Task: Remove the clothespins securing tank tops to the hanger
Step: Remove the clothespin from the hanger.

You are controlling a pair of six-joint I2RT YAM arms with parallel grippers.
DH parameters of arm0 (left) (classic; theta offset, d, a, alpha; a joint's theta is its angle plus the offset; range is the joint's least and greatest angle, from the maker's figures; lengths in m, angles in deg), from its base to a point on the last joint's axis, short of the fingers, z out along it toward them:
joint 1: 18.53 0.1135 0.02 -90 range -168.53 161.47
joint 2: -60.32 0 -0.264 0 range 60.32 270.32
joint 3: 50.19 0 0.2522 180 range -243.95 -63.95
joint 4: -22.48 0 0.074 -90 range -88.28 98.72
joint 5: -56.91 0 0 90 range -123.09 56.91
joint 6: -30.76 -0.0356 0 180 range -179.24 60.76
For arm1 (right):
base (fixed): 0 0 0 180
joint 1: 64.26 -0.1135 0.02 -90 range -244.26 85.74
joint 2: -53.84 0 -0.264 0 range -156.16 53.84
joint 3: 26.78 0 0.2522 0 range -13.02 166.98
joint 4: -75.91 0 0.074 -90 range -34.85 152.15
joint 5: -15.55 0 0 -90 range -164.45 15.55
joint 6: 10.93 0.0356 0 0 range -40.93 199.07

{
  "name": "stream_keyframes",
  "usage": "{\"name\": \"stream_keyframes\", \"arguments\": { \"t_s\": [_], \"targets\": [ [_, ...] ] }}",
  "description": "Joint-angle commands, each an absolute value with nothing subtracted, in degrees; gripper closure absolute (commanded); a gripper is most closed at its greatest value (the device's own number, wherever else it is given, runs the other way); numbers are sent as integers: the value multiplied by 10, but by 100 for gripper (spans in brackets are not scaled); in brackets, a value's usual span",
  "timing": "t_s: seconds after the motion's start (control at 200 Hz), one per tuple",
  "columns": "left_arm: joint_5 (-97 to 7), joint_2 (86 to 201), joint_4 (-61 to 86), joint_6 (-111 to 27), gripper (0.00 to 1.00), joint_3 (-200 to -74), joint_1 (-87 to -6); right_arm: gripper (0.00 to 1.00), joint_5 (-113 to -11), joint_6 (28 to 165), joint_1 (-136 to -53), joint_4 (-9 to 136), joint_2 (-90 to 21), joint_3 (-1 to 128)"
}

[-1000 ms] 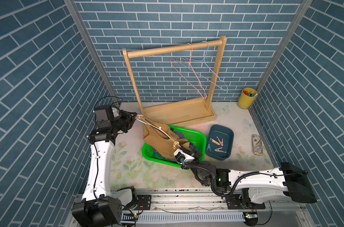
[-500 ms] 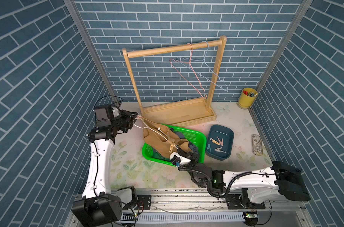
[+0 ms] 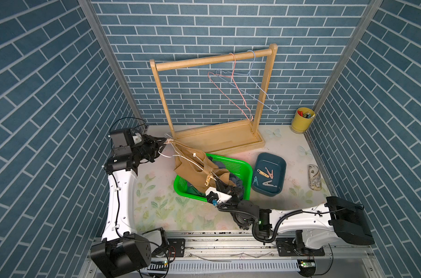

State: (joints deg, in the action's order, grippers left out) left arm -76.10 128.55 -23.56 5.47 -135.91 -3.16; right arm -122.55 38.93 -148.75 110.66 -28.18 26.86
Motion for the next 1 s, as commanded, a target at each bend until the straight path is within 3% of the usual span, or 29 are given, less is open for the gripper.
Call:
{"name": "stream_keyframes", "arguments": {
  "t_s": [0.0, 0.56, 0.995],
  "targets": [
    [-769, 1283, -239, 41, 74, -1360, -29, 100, -1229, 375, -1492, 1155, -267, 268],
    [-734, 1270, -323, -68, 79, -1409, -29, 100, -1174, 583, -1419, 902, -140, 261],
    [-747, 1216, -334, -55, 79, -1414, -37, 100, -1114, 673, -1342, 770, -68, 257]
  ]
}}
